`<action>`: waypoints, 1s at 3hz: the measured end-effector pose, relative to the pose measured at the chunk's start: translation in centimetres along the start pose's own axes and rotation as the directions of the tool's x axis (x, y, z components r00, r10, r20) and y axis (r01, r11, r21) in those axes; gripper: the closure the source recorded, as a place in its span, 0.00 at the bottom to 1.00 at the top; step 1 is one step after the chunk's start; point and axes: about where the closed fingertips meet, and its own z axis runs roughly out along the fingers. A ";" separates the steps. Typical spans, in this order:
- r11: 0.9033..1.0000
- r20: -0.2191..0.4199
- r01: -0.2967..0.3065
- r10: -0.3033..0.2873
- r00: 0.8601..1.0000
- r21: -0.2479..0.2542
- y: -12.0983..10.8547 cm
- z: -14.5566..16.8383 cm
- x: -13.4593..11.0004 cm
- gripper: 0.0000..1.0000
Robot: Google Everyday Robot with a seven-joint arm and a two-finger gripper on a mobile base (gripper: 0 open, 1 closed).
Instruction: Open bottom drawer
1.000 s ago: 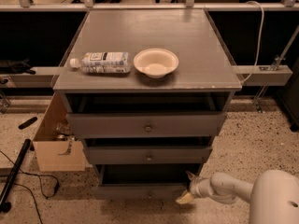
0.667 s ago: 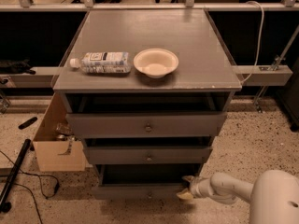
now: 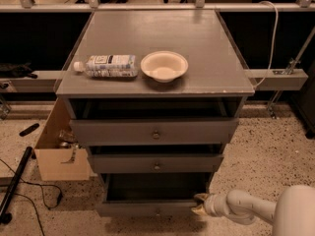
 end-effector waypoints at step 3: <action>1.000 0.006 0.020 -0.021 1.000 0.019 0.6 -1.4 -0.3 1.00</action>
Offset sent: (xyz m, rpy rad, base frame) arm -0.4486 -0.1112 0.0772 0.1728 0.1403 -0.2085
